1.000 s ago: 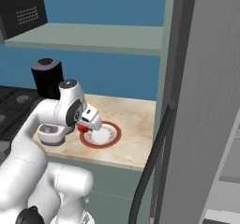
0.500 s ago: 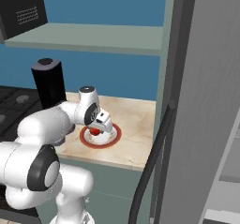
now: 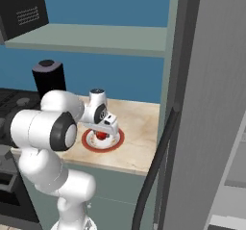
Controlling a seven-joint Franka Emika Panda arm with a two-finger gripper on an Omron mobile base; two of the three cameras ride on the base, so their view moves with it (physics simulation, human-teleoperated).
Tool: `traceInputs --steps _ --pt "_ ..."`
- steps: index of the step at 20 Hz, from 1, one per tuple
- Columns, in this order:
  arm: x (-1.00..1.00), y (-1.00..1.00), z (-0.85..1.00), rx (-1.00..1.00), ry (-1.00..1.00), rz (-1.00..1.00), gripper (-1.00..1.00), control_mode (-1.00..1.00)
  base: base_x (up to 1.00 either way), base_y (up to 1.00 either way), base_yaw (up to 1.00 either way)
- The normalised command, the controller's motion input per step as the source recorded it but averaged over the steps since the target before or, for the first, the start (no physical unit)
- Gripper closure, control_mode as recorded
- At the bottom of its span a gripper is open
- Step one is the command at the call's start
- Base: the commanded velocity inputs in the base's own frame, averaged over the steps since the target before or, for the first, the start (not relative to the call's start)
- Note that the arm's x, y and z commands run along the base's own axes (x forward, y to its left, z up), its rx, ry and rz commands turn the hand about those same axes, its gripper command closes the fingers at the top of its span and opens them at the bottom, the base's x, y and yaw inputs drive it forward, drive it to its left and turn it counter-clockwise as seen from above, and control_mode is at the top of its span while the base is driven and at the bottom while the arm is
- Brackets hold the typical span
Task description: Pick the apple and kiwi from the fridge and place them on the plate next to the blender to make a fruit smoothie.
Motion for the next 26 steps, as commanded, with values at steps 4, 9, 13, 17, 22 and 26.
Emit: traceInputs --steps 4,9,13,17,22,26 --pt "0.11 0.0 -0.36 0.0 0.01 0.03 1.0 -1.0 0.0 0.0 0.0" --pt "-0.11 0.0 -0.24 0.0 0.0 0.01 -1.0 -1.0 0.0 0.0 0.0" --pt "-0.43 0.06 0.22 0.0 0.0 0.0 -1.0 -1.0 0.0 0.0 0.0" --pt "-0.54 0.03 0.81 -0.05 -0.18 0.02 -1.0 -1.0 0.0 0.0 0.0" --pt "-0.69 0.08 0.89 -0.08 -0.24 0.05 -1.0 -1.0 0.0 0.0 0.0" --pt "-1.0 0.0 0.25 -0.01 -0.12 0.01 -1.0 -1.0 0.0 0.0 0.0"
